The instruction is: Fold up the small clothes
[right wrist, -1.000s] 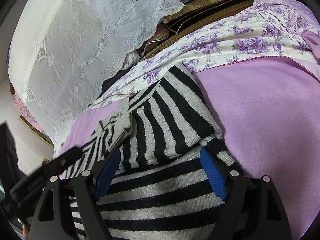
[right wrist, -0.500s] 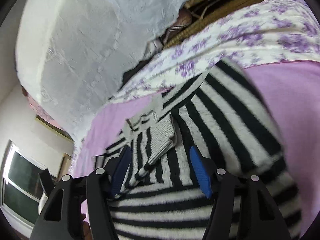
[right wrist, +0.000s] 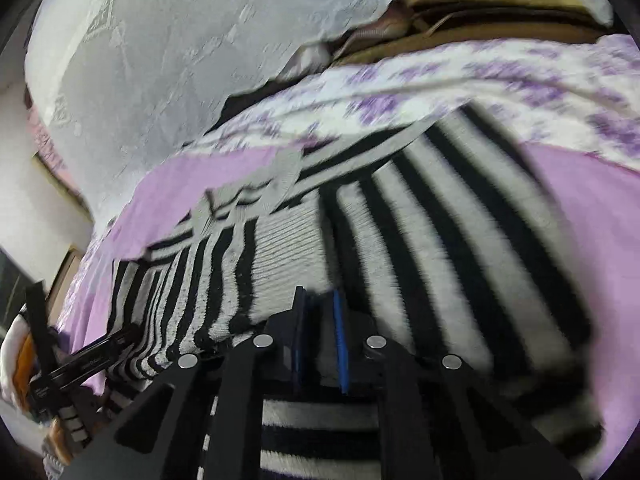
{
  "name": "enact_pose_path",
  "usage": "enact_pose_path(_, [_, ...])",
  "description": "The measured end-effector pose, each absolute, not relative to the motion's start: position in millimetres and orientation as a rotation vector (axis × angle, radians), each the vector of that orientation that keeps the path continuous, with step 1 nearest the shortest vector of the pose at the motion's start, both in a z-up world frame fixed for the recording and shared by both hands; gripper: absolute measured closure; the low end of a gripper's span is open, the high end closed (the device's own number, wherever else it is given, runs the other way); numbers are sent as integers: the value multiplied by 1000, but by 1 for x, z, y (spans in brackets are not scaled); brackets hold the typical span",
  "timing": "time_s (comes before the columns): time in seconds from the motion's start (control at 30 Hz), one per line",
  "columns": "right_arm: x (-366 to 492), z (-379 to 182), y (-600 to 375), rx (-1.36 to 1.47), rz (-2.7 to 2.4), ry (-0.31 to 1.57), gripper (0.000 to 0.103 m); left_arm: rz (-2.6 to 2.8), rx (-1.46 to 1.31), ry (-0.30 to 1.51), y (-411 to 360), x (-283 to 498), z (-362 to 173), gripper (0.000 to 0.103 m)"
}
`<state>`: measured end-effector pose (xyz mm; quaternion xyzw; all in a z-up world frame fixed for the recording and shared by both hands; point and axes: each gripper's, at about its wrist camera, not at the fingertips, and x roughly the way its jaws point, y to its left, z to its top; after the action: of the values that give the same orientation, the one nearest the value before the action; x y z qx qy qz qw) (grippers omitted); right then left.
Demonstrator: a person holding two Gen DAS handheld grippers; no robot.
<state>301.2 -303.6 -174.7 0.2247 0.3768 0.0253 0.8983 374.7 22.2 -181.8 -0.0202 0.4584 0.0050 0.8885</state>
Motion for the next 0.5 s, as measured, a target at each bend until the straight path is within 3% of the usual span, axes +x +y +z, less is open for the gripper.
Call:
enact_pose_path(0.17, [298, -145, -282, 395, 121, 643, 85, -82, -111, 843, 21, 369, -152, 5])
enact_pose_path(0.3, [324, -166, -263, 325, 145, 756, 86, -29, -1, 942, 2, 396, -181, 4])
enact_pose_path(0.37, [334, -185, -280, 434, 180, 821, 91, -26, -31, 1019, 5, 408, -199, 4])
enact_pose_path(0.4, [334, -186, -286, 472, 181, 823, 100, -30, -62, 1013, 10, 407, -195, 4])
enact_pose_path(0.47, [327, -184, -292, 495, 167, 798, 101, -30, -60, 1010, 10, 406, -195, 4])
enact_pose_path(0.5, [322, -180, -290, 475, 151, 776, 95, -19, -51, 989, 9, 401, -190, 4])
